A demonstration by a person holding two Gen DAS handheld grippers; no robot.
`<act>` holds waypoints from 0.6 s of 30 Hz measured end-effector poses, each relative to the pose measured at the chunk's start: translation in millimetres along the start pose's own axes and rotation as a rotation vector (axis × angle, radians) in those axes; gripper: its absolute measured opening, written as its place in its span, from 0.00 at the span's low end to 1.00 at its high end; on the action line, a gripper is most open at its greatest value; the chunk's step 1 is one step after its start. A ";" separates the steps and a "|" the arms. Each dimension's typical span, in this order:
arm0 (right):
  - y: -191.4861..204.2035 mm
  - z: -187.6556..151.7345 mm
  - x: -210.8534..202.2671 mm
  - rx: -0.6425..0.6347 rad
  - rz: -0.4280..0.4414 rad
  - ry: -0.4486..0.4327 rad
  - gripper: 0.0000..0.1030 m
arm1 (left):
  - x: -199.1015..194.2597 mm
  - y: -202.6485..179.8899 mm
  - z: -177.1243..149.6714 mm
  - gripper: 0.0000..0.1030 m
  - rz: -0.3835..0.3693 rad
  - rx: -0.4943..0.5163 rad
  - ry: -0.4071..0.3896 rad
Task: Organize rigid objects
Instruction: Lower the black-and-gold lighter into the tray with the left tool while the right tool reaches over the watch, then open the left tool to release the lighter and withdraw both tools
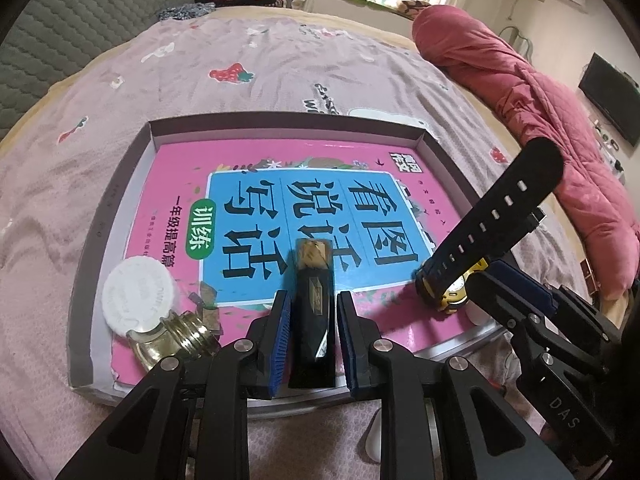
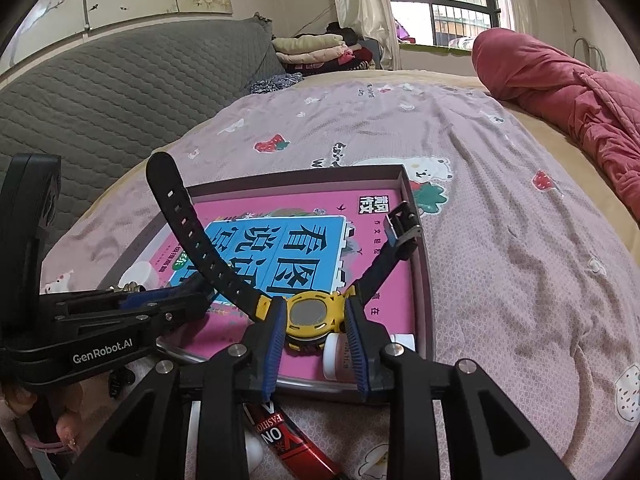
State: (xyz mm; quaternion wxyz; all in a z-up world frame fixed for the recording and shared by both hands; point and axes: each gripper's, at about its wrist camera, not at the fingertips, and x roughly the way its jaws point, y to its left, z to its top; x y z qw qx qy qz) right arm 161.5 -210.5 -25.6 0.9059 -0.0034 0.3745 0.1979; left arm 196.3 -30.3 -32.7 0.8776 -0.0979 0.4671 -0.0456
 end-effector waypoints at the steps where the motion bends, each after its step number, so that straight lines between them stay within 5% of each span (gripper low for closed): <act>1: 0.3 -0.1 -0.2 0.001 0.000 0.000 0.29 | -1.8 -0.1 0.4 0.24 -0.002 0.000 -0.006; 8: 3.4 0.3 -4.0 -0.011 0.017 -0.016 0.30 | -12.9 0.5 1.6 0.36 0.002 0.006 -0.018; 12: 6.3 0.5 -8.4 -0.023 0.029 -0.029 0.45 | -21.0 0.6 1.0 0.48 0.014 0.002 -0.030; 18: 5.7 1.8 -16.4 -0.022 0.043 -0.056 0.45 | -31.5 0.4 0.6 0.55 0.018 0.005 -0.040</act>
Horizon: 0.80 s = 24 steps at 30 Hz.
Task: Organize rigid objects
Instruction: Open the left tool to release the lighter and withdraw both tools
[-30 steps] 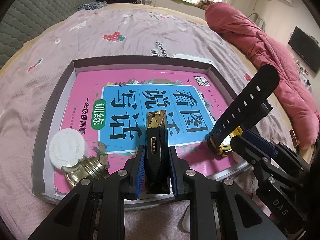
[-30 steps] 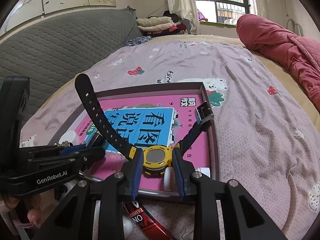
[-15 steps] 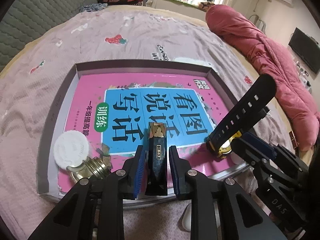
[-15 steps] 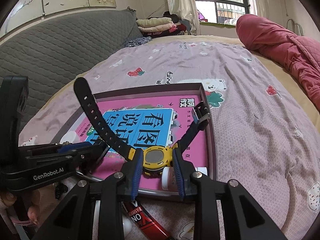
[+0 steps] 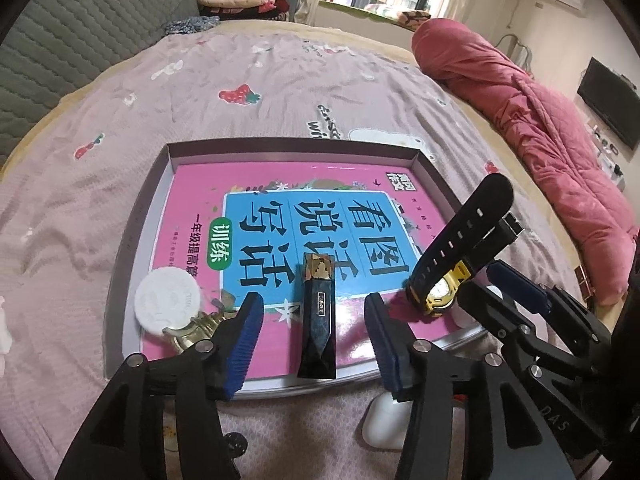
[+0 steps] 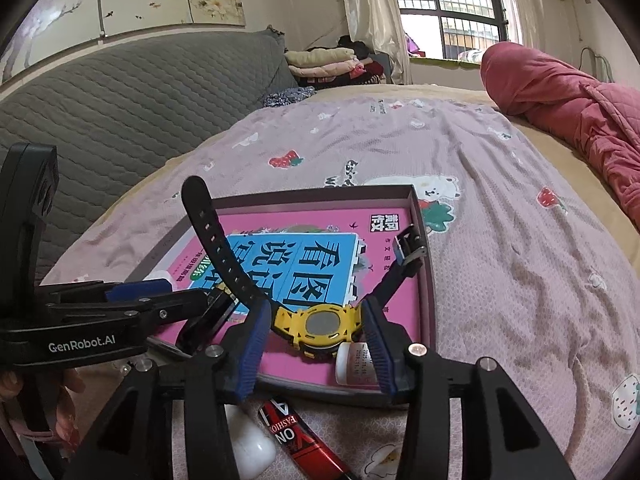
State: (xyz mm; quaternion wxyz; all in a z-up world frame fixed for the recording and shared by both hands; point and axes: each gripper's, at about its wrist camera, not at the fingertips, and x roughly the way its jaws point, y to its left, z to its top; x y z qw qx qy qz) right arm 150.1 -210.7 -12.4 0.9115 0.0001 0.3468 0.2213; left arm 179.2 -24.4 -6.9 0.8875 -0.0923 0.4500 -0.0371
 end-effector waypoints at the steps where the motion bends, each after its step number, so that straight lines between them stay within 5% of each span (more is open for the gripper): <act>1: 0.2 0.0 -1.6 -0.003 0.003 -0.005 0.45 | -0.9 0.5 0.6 0.57 0.003 0.001 -0.002; 24: 7.7 -2.5 -28.3 -0.090 0.024 -0.067 0.46 | -41.7 11.7 -8.2 0.66 0.057 -0.005 -0.048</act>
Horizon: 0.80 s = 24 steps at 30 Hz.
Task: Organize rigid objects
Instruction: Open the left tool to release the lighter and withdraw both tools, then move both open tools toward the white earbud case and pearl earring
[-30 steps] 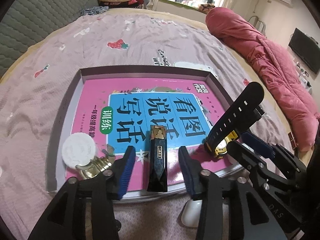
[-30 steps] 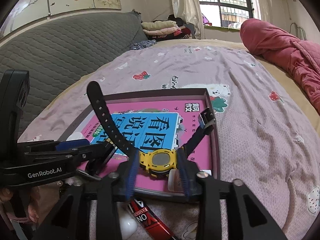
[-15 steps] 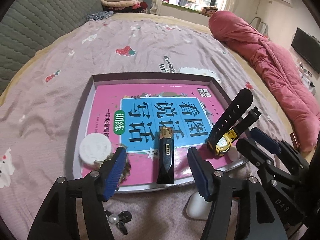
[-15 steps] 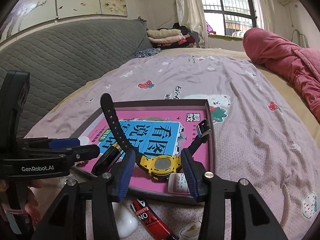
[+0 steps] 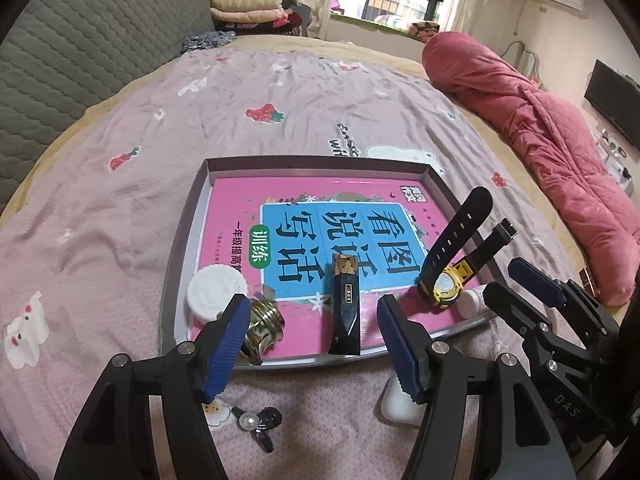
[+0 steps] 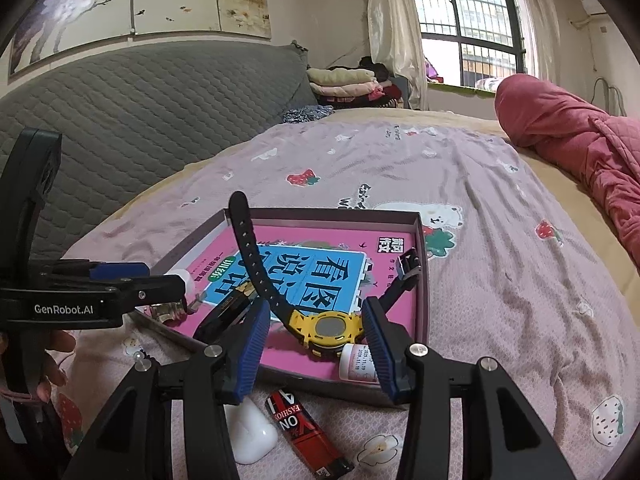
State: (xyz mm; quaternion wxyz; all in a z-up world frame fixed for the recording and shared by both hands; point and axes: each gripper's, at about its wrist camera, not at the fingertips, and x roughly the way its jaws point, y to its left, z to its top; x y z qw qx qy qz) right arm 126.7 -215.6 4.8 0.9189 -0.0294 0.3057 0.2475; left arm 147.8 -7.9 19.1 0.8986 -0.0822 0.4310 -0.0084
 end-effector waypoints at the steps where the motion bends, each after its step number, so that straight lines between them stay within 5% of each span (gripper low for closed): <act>1: 0.2 0.1 -0.6 -0.003 0.001 -0.002 0.46 | -0.7 0.2 -0.2 0.66 0.004 0.002 -0.002; 24: 27.5 -11.6 -18.4 -0.048 0.025 0.013 0.47 | -24.0 4.8 -22.7 0.71 0.002 0.026 0.003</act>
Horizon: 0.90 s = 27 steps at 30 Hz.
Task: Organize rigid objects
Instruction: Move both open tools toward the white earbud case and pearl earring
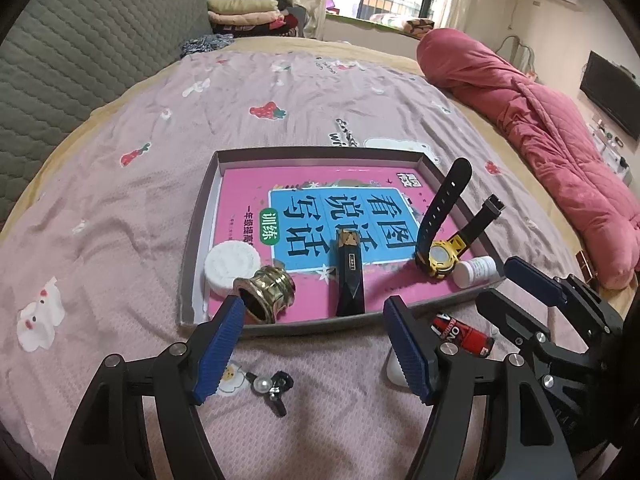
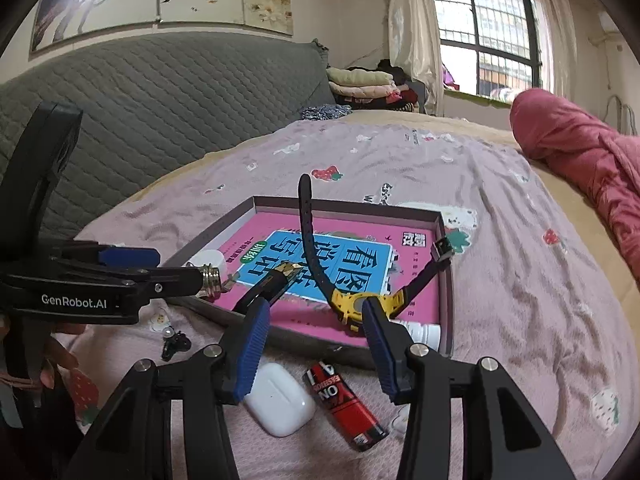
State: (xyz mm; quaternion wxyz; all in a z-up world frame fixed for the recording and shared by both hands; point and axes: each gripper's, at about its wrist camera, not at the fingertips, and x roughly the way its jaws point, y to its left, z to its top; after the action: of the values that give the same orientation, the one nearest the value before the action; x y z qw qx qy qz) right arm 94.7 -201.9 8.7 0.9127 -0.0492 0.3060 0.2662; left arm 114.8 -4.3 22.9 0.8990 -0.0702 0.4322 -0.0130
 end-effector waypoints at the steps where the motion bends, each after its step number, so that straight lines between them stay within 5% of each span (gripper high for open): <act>1: -0.7 -0.7 -0.4 0.008 0.003 0.002 0.47 | -0.8 0.7 -0.8 0.72 0.001 0.001 0.001; 27: 34.3 -23.7 -8.8 -0.062 0.005 0.083 0.47 | -11.9 14.9 -43.4 0.72 0.018 0.047 0.069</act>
State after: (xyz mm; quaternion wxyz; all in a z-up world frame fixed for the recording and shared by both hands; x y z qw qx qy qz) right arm 58.5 -182.6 -2.8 0.8967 -0.0874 0.3352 0.2756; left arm 73.1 6.5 3.4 0.8850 -0.0446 0.4632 -0.0173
